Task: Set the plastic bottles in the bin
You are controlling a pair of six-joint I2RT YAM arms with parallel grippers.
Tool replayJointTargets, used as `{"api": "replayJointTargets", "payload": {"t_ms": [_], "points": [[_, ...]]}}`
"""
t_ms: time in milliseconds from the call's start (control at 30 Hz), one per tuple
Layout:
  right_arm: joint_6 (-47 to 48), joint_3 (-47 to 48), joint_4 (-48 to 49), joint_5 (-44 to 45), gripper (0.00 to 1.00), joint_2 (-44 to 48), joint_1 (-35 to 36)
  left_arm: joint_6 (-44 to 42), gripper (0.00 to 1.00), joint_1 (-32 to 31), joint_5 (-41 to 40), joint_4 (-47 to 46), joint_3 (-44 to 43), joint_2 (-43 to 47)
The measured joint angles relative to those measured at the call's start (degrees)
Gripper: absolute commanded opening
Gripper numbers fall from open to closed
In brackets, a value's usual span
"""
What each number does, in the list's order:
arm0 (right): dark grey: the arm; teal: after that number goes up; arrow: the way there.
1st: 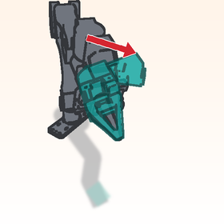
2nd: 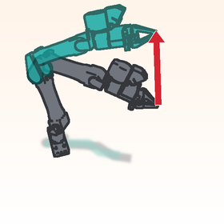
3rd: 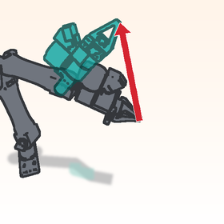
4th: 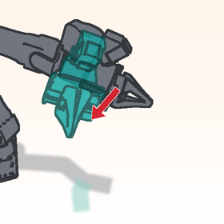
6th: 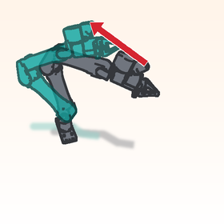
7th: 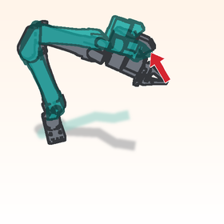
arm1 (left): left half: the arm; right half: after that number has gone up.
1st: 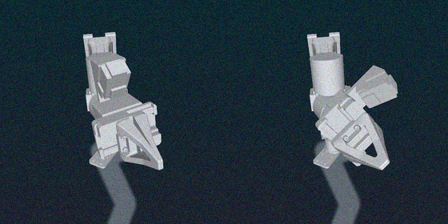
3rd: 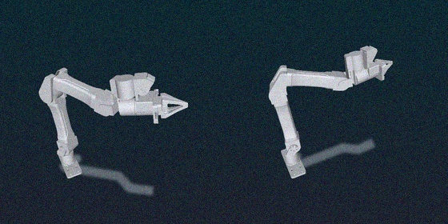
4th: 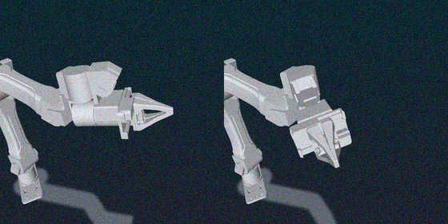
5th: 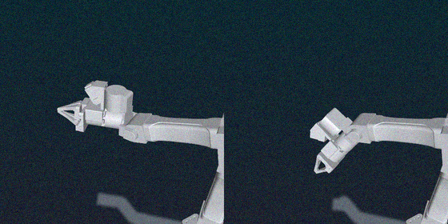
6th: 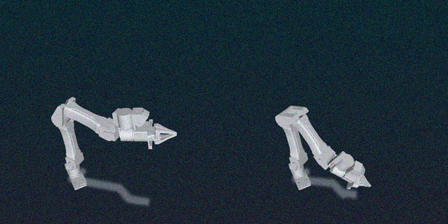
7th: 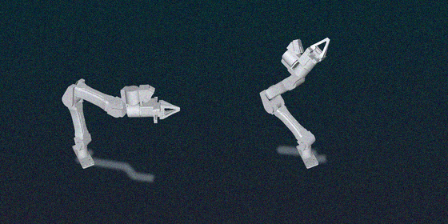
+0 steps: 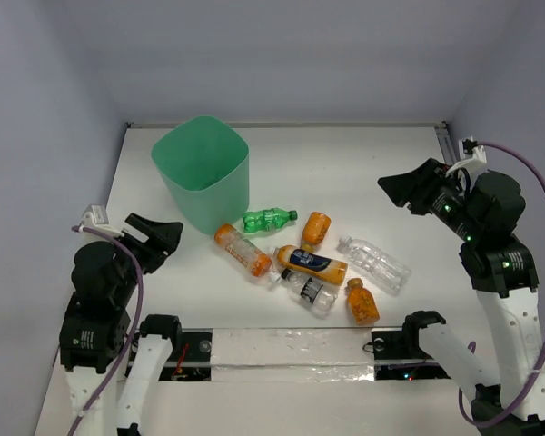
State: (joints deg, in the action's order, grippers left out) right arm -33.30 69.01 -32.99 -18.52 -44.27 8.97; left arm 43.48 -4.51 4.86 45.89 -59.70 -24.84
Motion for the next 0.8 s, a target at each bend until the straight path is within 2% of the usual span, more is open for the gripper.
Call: {"api": "replayJointTargets", "payload": {"t_ms": [33, 133, 167, 233, 267, 333, 367, 467, 667, 800], "points": [[0.04, -0.15, -0.02, 0.00, 0.54, 0.04, 0.00, 0.33, 0.67, 0.00, 0.68, 0.26, 0.87, 0.20], [0.15, -0.50, -0.02, -0.09, 0.31, 0.17, 0.02, 1.07, 0.60, 0.00, 2.45, 0.72, 3.58, 0.81], [0.22, -0.50, -0.09, -0.13, 0.15, 0.17, 0.04, 1.38, 0.51, 0.00, 2.97, 0.85, 4.17, 0.90], [0.24, -0.50, -0.15, -0.07, 0.05, 0.17, 0.04, 1.92, 0.44, 0.00, 4.46, 0.55, 5.44, 1.01], [0.20, -0.50, -0.39, 0.04, 0.00, 0.17, 0.04, 2.14, 0.36, 0.00, 5.16, 0.26, 6.14, 1.09], [0.52, -0.50, -1.18, 0.15, 0.00, 0.15, 0.04, 2.86, 0.25, 0.00, 6.73, -0.50, 8.04, 1.44], [0.55, -0.50, -1.62, 0.22, 0.00, 0.13, 0.04, 3.19, 0.16, 0.00, 7.61, -0.85, 9.22, 1.55], [1.03, -0.72, -3.13, 0.31, 0.00, -0.24, 0.04, 4.66, 0.00, 0.00, 10.49, -1.86, 13.68, 2.14], [2.67, -4.33, -7.23, 1.36, 0.00, -0.28, 0.04, 9.16, 0.00, 0.00, 15.41, -5.66, 25.05, 4.63], [3.10, -10.08, -9.42, 1.60, 0.00, 0.42, 0.15, 10.97, 0.00, -0.04, 15.93, -6.60, 30.14, 4.52]]}}
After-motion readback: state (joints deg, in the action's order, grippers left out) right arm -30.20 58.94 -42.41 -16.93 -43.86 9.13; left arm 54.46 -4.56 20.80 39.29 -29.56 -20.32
